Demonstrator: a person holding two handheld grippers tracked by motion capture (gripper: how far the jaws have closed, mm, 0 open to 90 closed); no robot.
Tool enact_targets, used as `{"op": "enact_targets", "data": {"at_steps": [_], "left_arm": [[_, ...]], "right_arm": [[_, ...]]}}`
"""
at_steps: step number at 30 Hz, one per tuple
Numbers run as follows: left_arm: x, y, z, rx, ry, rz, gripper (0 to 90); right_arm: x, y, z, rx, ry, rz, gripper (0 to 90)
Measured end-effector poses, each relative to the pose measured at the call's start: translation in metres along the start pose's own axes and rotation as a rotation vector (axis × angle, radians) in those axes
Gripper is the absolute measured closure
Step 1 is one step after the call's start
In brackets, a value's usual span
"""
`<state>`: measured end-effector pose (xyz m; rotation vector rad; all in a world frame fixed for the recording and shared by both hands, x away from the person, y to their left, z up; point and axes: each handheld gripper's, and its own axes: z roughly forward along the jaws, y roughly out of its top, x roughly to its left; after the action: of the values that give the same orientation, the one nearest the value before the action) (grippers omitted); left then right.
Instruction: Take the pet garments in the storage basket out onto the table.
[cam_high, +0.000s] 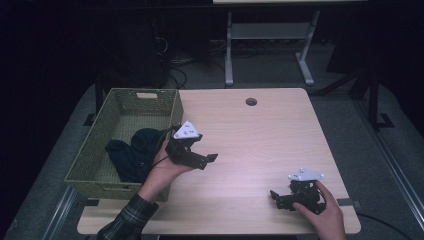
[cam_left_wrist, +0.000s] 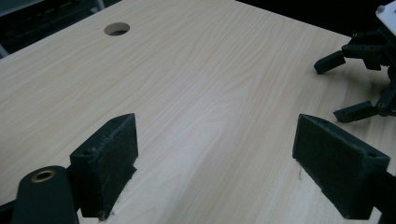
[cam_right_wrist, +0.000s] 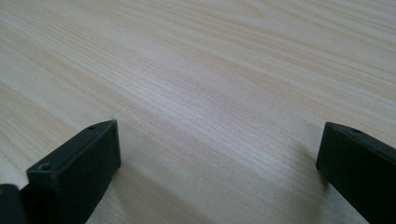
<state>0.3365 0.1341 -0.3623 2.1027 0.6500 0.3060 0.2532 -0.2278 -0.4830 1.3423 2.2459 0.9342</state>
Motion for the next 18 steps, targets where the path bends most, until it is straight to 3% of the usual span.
{"op": "enact_targets", "data": {"at_steps": [18], "left_arm": [[0.014, 0.000, -0.021, 0.012, 0.019, 0.000, 13.7]], "right_arm": [[0.000, 0.000, 0.000, 0.000, -0.001, 0.000, 0.0]]}}
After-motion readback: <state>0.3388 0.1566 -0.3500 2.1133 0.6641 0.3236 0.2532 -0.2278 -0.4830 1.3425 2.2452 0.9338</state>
